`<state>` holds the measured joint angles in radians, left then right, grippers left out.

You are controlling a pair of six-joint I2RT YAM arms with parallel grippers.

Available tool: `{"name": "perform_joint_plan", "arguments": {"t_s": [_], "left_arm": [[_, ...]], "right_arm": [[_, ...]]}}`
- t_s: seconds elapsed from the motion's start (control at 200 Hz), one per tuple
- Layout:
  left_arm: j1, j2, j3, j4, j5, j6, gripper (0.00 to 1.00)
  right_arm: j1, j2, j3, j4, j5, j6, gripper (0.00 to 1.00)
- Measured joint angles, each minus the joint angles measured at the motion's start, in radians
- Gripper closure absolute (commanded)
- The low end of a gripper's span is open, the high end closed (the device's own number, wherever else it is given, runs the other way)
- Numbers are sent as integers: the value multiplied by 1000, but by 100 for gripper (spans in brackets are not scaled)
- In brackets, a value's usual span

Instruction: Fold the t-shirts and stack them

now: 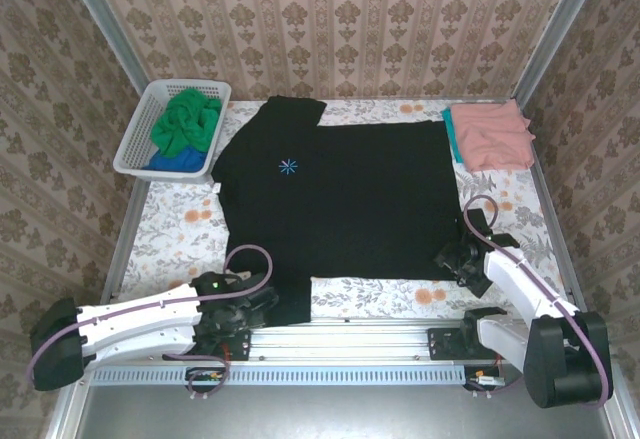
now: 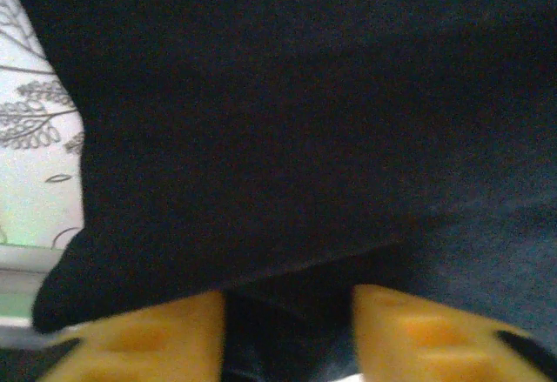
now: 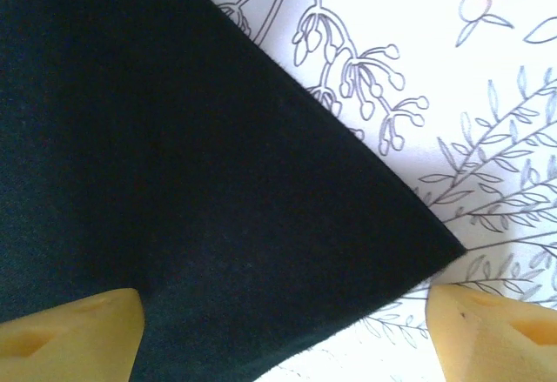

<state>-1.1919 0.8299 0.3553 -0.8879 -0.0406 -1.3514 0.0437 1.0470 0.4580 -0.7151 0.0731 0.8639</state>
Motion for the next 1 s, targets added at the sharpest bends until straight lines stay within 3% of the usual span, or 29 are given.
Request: {"name": "perform_joint_plan", "arguments": {"t_s": [0.24, 0.365, 0.565, 0.745, 0.83, 1.0], "left_arm": [[2, -44, 26, -55, -19, 0, 89], [10, -102, 95, -119, -42, 18, 100], [50, -157, 188, -201, -81, 56, 100], [150, -164, 287, -264, -116, 152, 100], [218, -161, 337, -277, -122, 214, 100], [359, -101, 446, -275, -137, 364, 100]], "right_arm": [[0, 23, 0, -1, 13, 0, 24], [0, 23, -1, -9, 24, 4, 34], [-7, 12, -6, -24, 43, 10, 67], [-6, 0, -7, 3, 19, 5, 93], [-6, -31, -7, 16, -2, 10, 100], [-6, -111, 34, -4, -21, 0, 100]]}}
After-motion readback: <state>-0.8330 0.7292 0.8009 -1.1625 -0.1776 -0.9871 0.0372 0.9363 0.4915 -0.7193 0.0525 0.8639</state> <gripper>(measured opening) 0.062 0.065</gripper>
